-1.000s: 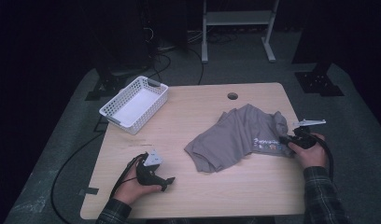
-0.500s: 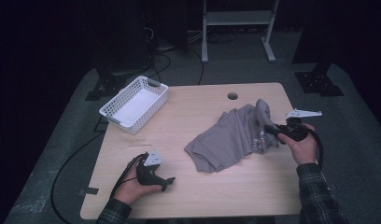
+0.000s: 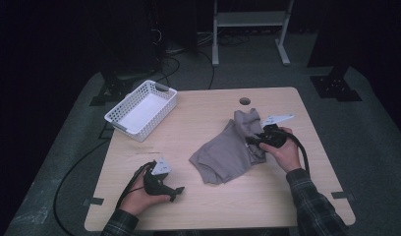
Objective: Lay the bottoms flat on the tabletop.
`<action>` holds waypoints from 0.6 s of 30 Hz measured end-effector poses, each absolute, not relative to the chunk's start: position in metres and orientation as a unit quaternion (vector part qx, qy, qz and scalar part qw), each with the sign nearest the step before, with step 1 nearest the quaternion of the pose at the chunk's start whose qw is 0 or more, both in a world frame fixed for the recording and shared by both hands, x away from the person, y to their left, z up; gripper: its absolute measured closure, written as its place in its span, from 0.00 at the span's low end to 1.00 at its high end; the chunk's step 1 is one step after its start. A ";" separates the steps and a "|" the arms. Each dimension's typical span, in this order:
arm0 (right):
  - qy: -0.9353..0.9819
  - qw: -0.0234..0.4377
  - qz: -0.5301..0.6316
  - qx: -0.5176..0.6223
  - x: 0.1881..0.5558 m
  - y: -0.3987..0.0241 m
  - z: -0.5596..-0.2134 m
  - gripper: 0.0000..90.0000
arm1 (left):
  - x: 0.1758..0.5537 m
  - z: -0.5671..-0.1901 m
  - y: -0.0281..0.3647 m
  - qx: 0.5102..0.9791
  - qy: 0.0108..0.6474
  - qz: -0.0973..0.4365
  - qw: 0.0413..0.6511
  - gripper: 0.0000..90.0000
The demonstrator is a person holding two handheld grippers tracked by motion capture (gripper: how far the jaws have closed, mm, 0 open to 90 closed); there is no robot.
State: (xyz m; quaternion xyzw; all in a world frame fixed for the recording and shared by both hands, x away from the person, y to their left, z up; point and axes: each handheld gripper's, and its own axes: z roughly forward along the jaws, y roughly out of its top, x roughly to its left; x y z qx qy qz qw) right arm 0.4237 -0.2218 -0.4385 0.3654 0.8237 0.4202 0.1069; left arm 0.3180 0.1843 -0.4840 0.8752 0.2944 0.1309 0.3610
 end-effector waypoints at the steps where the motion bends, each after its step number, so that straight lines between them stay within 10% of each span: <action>1: 0.828 0.103 0.417 0.360 0.425 -0.216 -0.442 0.79 | 0.318 -0.484 0.184 0.875 0.294 0.131 0.361 0.00; 18: 0.891 0.022 0.382 0.242 0.405 -0.156 -0.460 0.78 | 0.335 -0.451 0.176 0.857 0.295 0.149 0.394 0.29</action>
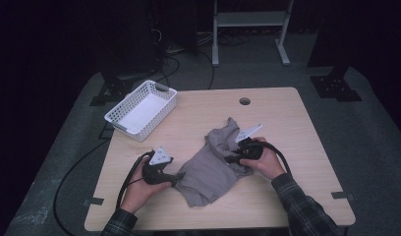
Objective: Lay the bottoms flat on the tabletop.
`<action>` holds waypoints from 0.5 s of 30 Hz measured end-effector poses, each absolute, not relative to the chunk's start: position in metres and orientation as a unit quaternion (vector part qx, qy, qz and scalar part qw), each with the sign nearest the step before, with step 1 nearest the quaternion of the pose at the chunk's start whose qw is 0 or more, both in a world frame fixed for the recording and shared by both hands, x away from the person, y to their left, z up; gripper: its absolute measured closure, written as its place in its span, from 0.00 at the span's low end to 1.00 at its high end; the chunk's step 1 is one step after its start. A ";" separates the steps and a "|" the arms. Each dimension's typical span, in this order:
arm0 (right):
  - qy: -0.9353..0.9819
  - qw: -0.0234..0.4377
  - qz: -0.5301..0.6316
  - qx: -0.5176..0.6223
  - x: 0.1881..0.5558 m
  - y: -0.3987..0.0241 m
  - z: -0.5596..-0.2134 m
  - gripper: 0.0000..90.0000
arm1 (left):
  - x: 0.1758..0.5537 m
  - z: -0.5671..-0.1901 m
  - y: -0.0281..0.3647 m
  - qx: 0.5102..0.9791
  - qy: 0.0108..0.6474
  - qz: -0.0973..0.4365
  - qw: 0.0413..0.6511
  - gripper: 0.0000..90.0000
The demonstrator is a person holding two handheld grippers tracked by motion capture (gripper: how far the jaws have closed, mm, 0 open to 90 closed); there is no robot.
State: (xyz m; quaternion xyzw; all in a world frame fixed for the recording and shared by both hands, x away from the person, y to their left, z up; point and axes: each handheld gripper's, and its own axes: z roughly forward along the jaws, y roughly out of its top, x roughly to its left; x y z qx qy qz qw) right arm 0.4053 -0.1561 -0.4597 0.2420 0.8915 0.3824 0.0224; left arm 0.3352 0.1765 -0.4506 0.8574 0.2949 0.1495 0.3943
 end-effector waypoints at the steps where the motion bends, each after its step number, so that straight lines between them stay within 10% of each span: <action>1: 0.893 0.017 0.383 0.237 0.403 -0.153 -0.460 0.78 | 0.339 -0.451 0.175 0.859 0.295 0.151 0.390 0.30; 15: 0.915 -0.027 0.370 0.160 0.380 -0.130 -0.459 0.78 | 0.371 -0.453 0.161 0.868 0.289 0.149 0.374 0.31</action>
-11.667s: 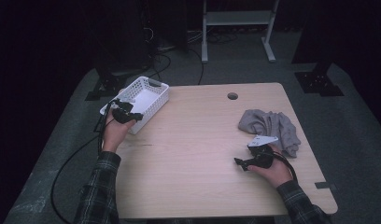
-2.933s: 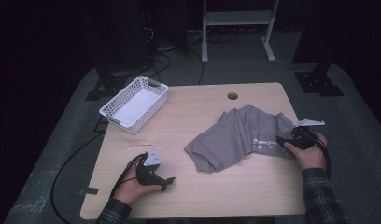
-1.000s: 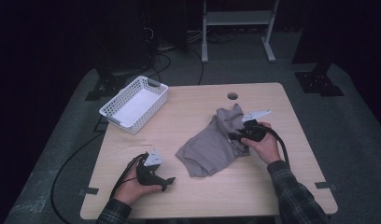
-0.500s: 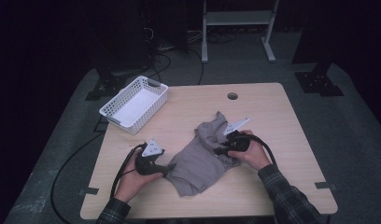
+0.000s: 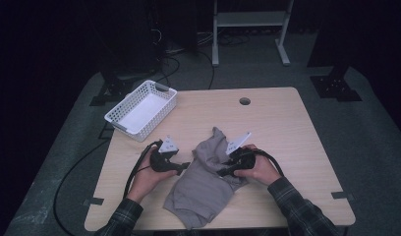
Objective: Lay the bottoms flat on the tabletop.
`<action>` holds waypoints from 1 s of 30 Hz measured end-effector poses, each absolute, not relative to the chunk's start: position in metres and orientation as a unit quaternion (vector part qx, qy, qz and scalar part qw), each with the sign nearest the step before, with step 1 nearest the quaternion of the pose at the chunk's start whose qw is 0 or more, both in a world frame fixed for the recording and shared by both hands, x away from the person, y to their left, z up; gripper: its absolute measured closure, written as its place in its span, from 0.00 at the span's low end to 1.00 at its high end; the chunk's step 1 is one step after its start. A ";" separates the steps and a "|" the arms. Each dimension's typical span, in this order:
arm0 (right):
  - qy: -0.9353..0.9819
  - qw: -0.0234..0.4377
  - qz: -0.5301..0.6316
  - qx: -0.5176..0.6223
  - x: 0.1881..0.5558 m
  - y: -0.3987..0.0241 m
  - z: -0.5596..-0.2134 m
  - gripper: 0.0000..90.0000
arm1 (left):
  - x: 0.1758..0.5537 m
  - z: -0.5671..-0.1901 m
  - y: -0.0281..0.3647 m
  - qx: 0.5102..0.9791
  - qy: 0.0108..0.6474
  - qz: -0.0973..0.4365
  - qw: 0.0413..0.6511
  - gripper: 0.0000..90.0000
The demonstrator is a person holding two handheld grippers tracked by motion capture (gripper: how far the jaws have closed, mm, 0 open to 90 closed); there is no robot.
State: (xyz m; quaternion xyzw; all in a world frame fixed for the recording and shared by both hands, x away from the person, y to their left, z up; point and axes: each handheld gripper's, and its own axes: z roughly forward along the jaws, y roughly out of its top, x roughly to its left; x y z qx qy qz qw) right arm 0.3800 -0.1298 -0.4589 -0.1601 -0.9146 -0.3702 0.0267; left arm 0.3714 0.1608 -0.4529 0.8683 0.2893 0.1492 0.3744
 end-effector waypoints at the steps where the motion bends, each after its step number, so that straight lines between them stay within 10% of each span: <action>1: -0.915 0.027 -0.370 -0.158 0.379 -0.130 -0.459 0.78 | 0.374 -0.454 0.159 0.869 0.288 0.148 0.373 0.31; 14: -0.915 0.031 -0.371 -0.156 0.379 -0.131 -0.459 0.78 | 0.401 -0.461 0.130 0.888 0.237 0.133 0.370 0.30; 24: -0.913 0.018 -0.374 -0.163 0.381 -0.137 -0.452 0.78 | 0.392 -0.464 0.115 0.917 0.170 0.094 0.347 0.74; 30: -0.901 -0.013 -0.390 -0.190 0.390 -0.149 -0.441 0.78 | 0.373 -0.461 0.117 0.926 0.154 0.067 0.338 0.79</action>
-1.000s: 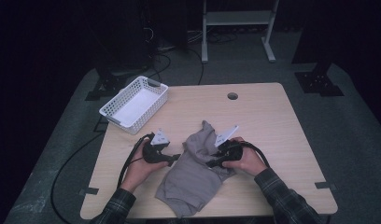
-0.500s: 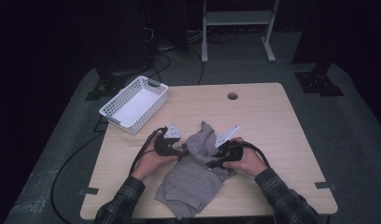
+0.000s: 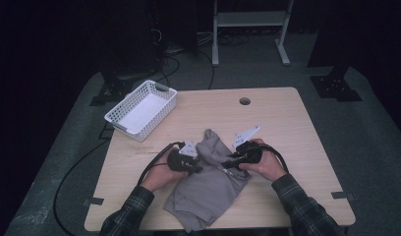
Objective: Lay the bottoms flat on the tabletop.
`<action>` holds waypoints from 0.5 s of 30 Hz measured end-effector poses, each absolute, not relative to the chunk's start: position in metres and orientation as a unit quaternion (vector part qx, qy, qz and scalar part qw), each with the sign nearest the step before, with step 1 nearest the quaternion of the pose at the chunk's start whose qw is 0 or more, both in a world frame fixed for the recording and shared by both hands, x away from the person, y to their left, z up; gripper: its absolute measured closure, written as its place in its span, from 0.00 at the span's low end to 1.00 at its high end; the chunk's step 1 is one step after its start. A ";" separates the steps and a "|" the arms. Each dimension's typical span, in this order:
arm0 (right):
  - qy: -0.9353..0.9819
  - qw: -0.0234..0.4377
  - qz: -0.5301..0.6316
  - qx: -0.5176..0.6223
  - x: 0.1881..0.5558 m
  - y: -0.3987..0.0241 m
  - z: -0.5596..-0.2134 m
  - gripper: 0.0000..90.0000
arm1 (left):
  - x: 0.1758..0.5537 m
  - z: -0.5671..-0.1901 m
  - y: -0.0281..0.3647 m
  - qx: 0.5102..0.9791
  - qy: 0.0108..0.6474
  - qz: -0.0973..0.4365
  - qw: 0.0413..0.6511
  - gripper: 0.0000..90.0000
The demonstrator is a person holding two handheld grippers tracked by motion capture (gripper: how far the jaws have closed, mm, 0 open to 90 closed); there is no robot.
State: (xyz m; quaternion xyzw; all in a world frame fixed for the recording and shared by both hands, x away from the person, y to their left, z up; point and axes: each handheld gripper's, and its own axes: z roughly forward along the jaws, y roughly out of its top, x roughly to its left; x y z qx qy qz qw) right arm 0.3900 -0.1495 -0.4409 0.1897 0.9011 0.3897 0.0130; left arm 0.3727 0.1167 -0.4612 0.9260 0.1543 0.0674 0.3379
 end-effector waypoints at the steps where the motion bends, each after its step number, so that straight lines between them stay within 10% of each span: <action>1: 0.899 0.020 0.392 0.194 0.392 -0.150 -0.439 0.78 | 0.369 -0.461 0.117 0.927 0.152 0.063 0.338 0.79; 15: 0.875 0.114 0.384 0.271 0.447 -0.134 -0.432 0.74 | 0.351 -0.460 0.114 0.933 0.133 0.034 0.332 0.75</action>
